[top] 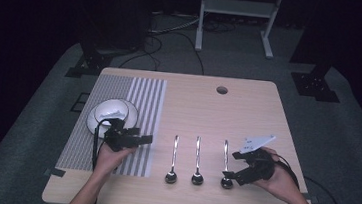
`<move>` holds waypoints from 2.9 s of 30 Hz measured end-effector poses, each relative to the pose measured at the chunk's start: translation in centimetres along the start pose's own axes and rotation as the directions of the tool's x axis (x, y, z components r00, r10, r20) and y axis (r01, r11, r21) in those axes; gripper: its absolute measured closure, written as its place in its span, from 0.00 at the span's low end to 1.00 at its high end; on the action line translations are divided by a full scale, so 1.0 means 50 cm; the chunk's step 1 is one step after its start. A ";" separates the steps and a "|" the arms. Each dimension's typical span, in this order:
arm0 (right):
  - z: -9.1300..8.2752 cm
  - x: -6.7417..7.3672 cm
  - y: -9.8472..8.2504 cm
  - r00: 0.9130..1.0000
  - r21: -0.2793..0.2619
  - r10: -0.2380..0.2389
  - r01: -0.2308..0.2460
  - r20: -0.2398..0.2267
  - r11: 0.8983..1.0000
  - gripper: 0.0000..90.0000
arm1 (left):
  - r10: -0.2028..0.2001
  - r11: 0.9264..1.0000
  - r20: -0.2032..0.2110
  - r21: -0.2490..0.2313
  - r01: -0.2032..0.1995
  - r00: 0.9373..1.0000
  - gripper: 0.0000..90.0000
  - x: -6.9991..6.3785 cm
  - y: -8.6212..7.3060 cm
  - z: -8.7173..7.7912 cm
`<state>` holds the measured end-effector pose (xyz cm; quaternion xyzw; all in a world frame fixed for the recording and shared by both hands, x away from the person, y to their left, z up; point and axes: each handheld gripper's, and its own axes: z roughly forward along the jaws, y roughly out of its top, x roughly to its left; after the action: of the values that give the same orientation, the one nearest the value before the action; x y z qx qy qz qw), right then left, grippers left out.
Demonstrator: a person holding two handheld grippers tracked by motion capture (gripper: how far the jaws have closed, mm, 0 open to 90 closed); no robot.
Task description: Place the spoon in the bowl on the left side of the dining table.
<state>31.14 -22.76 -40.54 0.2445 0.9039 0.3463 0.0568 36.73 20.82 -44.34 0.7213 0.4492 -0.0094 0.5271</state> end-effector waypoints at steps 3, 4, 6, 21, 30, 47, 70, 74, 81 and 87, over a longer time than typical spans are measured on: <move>0.016 0.008 0.021 0.999 0.026 -0.040 0.040 -0.006 0.999 0.25 | 0.001 1.000 -0.002 0.002 -0.001 1.000 0.05 0.001 -0.001 0.000; 0.021 0.010 0.028 0.999 0.031 -0.048 0.048 -0.009 0.998 0.26 | 0.001 1.000 -0.001 0.002 -0.001 1.000 0.05 0.001 0.000 0.000; 0.032 0.015 0.039 0.998 0.044 -0.065 0.066 -0.019 0.997 0.26 | 0.000 1.000 0.001 -0.001 0.000 1.000 0.05 0.000 0.000 -0.001; 0.125 0.040 0.091 0.979 0.163 -0.195 0.204 -0.065 0.965 0.32 | 0.001 1.000 0.017 0.012 -0.002 1.000 0.05 -0.003 -0.003 0.007; 0.152 0.058 0.106 0.962 0.224 -0.262 0.271 -0.069 0.936 0.33 | 0.001 1.000 0.014 0.000 -0.001 1.000 0.05 -0.005 -0.003 0.006; 0.190 0.093 0.135 0.892 0.363 -0.448 0.435 -0.051 0.824 0.38 | 0.014 1.000 0.059 -0.009 -0.013 0.998 0.05 -0.005 -0.004 0.009; 0.214 0.121 0.116 0.844 0.387 -0.536 0.488 0.021 0.783 0.43 | 0.017 1.000 0.059 -0.004 -0.017 0.998 0.05 -0.009 -0.005 0.015; 0.213 0.116 0.115 0.854 0.380 -0.520 0.478 0.011 0.792 0.44 | 0.016 1.000 0.058 -0.003 -0.016 0.998 0.05 -0.009 -0.005 0.015; 0.210 0.113 0.109 0.866 0.357 -0.499 0.462 0.014 0.812 0.46 | 0.021 1.000 0.064 0.004 -0.021 0.998 0.05 -0.015 -0.005 0.023; 0.209 0.109 0.108 0.876 0.350 -0.482 0.448 0.010 0.823 0.46 | 0.029 0.999 0.068 0.017 -0.031 0.997 0.05 -0.022 -0.005 0.032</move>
<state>31.40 -10.42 -44.52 0.0395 0.9779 0.1495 0.1410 36.64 18.90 -44.68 0.7319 0.4202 -0.0298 0.5356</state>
